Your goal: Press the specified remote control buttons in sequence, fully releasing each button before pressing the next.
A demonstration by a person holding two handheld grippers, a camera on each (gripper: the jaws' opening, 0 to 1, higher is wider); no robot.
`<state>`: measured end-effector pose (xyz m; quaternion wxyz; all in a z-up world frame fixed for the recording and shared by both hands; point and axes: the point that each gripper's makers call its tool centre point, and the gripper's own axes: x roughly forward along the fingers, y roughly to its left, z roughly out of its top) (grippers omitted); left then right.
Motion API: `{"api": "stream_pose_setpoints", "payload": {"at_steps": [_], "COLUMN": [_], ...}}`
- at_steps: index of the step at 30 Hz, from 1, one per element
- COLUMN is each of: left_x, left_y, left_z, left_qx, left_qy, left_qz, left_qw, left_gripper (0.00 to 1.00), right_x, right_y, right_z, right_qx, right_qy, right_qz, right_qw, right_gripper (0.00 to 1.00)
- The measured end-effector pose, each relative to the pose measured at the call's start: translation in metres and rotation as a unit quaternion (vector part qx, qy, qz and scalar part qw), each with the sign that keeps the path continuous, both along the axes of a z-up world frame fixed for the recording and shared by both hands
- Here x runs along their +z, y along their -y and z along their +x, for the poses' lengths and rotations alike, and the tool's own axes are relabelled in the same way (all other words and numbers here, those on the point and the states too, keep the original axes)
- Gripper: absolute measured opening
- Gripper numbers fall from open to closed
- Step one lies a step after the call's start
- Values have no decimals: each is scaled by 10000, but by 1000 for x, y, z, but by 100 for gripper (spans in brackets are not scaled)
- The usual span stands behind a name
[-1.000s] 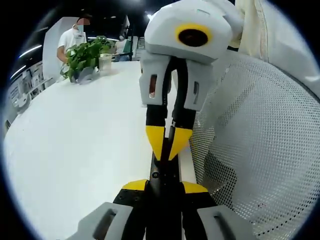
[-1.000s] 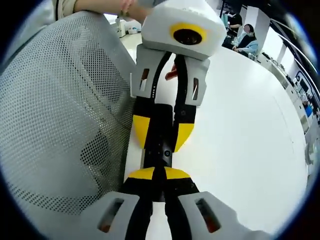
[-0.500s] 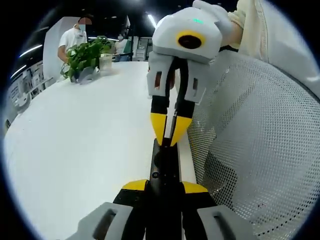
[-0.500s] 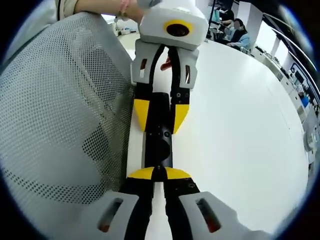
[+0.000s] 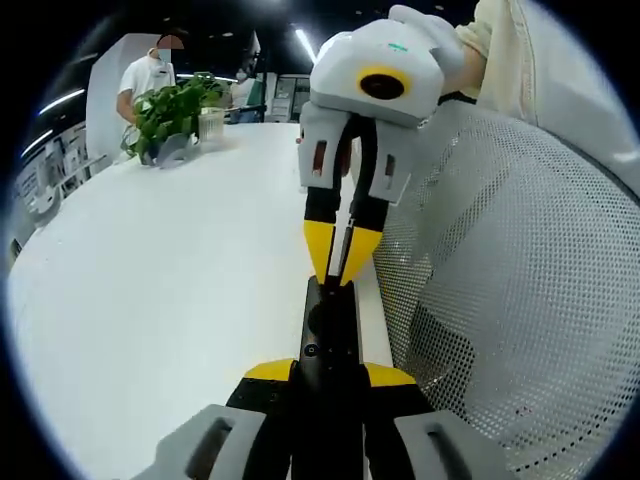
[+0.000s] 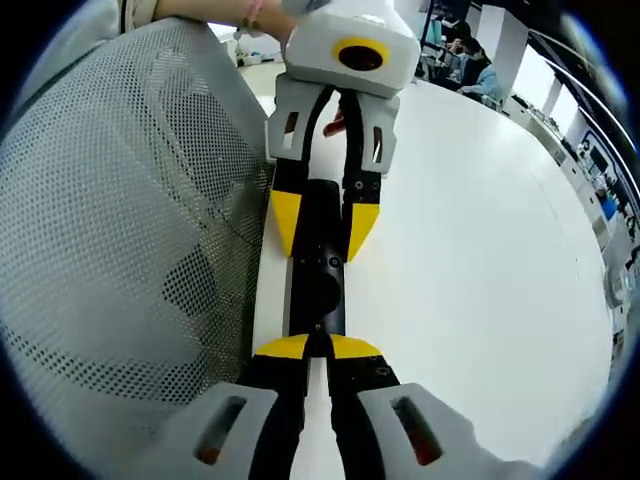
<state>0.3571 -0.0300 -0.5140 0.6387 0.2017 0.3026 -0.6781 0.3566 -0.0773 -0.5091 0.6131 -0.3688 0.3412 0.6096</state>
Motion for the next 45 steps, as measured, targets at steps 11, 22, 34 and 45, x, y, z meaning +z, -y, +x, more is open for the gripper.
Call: {"api": "stream_pose_setpoints", "payload": {"at_steps": [11, 22, 34, 45], "left_x": [0, 0, 1, 1], "left_y": [0, 0, 1, -1], "left_z": [0, 0, -1, -1], "left_qx": [-10, -5, 15, 45], "left_qy": [6, -6, -39, -48], "left_qz": [-2, -1, -28, -83], "left_qw": [10000, 10000, 10000, 9999], "left_gripper": [24, 25, 24, 25], "right_x": [-1, -14, -12, -12], "right_y": [-13, -28, -29, -3], "right_z": [0, -1, -1, -1], "right_qx": [80, 291, 127, -105], "right_qy": [-146, -126, -154, -170], "right_qz": [70, -125, 84, 214], "right_qw": [9998, 9994, 9998, 9996], "right_gripper": [18, 25, 25, 24]}}
